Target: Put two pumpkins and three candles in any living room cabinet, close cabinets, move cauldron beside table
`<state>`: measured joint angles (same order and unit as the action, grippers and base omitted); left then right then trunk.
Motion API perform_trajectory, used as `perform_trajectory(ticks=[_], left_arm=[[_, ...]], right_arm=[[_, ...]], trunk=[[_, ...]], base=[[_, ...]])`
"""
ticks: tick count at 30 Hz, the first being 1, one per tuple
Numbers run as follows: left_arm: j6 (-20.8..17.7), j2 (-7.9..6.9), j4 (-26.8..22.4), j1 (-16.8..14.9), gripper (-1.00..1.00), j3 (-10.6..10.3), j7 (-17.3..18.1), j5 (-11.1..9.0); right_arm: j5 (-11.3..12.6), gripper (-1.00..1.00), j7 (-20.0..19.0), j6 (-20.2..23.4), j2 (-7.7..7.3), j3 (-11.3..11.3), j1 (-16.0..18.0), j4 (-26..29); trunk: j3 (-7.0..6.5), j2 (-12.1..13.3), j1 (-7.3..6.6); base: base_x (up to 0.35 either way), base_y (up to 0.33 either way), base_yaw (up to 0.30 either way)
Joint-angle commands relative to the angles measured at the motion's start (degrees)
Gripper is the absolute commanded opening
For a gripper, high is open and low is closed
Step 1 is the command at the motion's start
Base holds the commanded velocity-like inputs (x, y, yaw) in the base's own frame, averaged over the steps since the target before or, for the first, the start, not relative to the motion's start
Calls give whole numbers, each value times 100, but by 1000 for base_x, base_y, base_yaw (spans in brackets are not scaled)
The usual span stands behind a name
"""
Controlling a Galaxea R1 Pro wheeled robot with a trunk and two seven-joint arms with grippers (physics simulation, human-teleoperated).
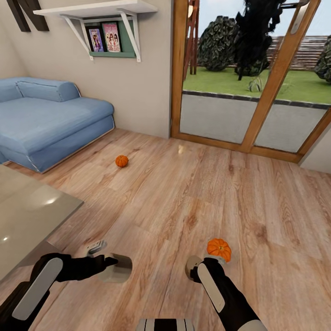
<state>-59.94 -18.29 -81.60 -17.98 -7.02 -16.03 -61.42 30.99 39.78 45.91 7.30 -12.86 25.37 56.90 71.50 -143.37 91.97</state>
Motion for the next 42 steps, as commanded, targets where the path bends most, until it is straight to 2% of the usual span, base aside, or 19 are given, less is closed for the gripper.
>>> perform_trajectory(ticks=[1,5,7,14,42], left_arm=[[-6,-12,-5,-2,-100,-9,-60,-65],[-6,-24,-5,10,-100,12,-59,-99],[-6,-25,-5,23,-100,20,-52,-110],[-6,-27,-5,56,-100,42,-36,-124],[-6,-9,3,58,-100,9,-47,-65]], right_arm=[[57,100,56,7,-1,-16,3,5],[49,100,49,-27,0,-26,3,5],[57,100,2,-213,-2,-41,3,5],[40,100,-374,-376,-30,-45,3,-44],[30,100,-401,-381,-44,-41,3,-47]], trunk=[[5,-2,-1],[5,-2,-1],[5,-2,-1],[5,-2,-1],[5,-2,-1]], base=[[0,0,0],[0,0,0],[0,0,0],[74,0,0],[94,-4,0]])
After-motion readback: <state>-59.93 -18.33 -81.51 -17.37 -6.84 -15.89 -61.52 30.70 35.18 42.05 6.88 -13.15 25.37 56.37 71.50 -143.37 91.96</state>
